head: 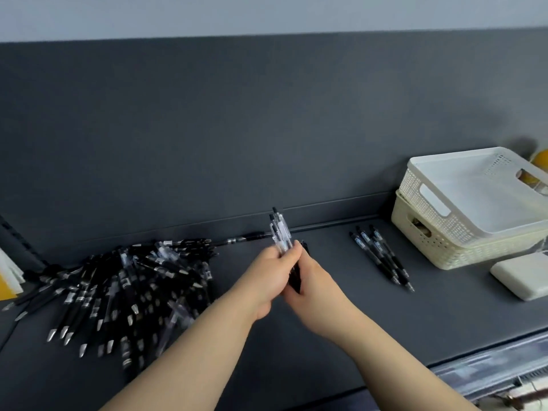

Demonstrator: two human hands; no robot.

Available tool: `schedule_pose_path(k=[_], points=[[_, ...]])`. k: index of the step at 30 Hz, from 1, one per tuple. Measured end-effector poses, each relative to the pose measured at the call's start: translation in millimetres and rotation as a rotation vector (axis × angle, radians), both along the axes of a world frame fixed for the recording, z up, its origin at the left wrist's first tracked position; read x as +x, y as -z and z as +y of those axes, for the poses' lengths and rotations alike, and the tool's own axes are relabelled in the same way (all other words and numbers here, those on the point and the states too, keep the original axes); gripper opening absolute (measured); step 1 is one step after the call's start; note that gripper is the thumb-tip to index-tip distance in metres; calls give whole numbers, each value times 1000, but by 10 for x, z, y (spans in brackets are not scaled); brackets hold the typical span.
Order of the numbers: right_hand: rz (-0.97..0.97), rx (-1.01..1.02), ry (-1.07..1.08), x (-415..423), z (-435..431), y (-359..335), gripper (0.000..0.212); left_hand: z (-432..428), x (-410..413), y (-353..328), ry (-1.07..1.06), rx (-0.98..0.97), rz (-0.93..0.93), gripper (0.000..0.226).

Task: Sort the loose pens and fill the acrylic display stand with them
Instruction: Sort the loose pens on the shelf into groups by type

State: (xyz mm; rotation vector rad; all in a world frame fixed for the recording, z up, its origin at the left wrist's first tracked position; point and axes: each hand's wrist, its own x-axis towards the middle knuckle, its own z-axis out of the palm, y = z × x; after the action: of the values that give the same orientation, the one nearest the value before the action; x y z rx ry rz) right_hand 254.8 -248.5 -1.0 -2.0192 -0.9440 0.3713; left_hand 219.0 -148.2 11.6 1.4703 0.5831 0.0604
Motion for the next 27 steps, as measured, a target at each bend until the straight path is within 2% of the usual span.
schedule_pose_path(k=[2,5,8,10,14,16,19,23,27], points=[[-5,-59,41,107,-133,61,43,-170,101,57,76,50,32,38],[-10,-147,141,351,-390,124,60,-350,258,95,196,167,54,39],[-94,-312,267,674,-654,189,68,-450,430,194,211,509,77,33],[-165,-440,362,880,-775,221,67,-470,485,281,181,784,143,48],[-267,-633,407,1171,-821,308,64,-506,485,434,233,1033,320,63],[-322,-699,388,1233,-812,387,61,-536,475,493,268,1067,406,67],[-378,-708,401,1271,-805,491,57,-559,455,552,280,1034,441,71],[-442,-713,426,1266,-770,510,67,-578,449,590,254,978,440,74],[-435,-727,242,1101,-654,501,62,-624,448,597,265,997,421,75]])
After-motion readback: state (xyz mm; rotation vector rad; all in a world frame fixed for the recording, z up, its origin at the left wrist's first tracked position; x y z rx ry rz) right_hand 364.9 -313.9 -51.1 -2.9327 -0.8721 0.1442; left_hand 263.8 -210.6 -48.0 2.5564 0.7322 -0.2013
